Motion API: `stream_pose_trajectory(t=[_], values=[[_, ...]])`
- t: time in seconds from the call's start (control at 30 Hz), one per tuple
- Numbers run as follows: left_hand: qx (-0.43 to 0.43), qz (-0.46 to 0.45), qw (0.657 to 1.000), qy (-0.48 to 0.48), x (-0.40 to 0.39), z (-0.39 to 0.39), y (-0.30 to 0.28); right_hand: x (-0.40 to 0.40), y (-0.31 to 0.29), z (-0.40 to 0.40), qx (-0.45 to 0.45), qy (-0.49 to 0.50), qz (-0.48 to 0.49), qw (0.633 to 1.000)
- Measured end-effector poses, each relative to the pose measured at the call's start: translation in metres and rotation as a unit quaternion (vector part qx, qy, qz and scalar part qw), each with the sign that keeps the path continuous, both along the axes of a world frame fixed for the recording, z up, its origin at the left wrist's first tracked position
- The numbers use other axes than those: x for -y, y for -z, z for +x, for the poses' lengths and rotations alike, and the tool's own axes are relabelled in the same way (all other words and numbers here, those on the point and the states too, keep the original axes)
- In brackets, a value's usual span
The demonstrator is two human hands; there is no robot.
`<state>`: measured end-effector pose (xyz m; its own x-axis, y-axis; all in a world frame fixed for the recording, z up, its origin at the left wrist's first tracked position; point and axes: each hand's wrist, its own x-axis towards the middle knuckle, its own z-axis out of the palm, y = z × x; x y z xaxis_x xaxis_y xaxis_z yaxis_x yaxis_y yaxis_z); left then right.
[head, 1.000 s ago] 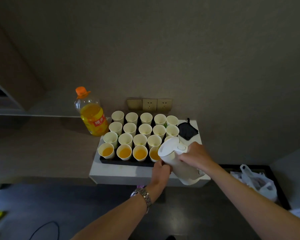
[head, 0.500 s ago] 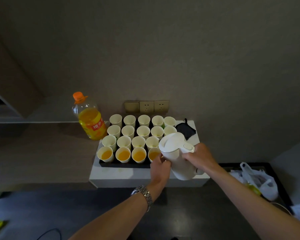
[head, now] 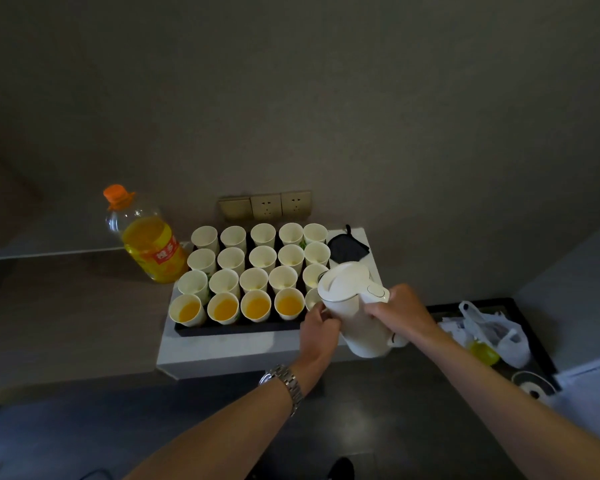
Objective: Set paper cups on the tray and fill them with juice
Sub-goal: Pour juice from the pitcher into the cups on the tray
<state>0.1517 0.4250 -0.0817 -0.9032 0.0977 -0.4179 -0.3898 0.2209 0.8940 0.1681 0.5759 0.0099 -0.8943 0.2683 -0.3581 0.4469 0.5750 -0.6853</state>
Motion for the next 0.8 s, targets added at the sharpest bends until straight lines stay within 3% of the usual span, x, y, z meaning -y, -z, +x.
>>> stream_pose_trajectory(t=[0.8], values=[[0.066, 0.017, 0.997, 0.034, -0.017, 0.011, 0.023, -0.006, 0.01, -0.009, 0.061, -0.042, 0.093, 0.993]])
